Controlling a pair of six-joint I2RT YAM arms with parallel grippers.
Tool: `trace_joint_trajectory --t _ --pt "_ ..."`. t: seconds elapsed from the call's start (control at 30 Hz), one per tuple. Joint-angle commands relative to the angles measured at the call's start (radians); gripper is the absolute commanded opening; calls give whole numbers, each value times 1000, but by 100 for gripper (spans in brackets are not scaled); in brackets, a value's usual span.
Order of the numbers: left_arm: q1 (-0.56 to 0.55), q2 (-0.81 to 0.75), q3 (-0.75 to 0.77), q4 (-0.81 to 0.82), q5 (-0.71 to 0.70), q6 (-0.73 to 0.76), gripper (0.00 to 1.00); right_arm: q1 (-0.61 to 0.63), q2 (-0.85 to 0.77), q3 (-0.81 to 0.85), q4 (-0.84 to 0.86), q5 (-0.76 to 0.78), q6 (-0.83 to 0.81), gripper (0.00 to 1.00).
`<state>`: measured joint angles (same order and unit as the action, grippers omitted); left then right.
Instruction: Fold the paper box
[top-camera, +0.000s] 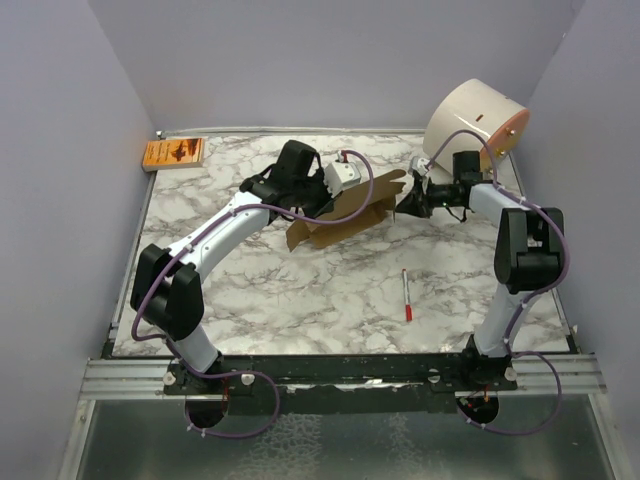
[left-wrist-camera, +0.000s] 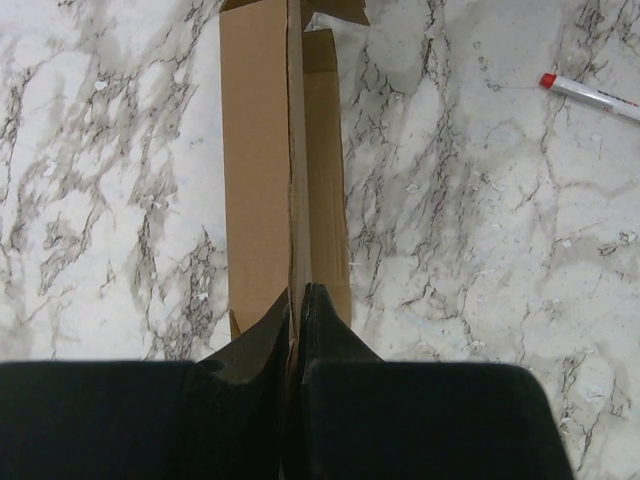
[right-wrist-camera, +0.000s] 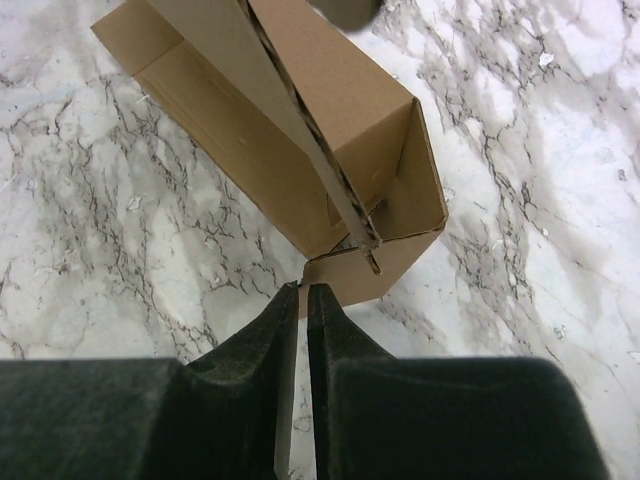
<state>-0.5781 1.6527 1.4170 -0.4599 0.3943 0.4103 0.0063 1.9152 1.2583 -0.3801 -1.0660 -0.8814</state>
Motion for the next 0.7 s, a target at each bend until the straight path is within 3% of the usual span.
trace_joint_trajectory --t 0.0,0.37,0.67 --pt "-6 -37 -3 -14 -19 3 0 -6 -57 -10 17 20 -43 11" --pt "-7 -37 0 -14 -20 -3 0 -47 -77 -33 -11 -19 -77 28" --pt "-8 -37 3 -13 -19 -10 0 -46 -70 -57 90 -3 27 32"
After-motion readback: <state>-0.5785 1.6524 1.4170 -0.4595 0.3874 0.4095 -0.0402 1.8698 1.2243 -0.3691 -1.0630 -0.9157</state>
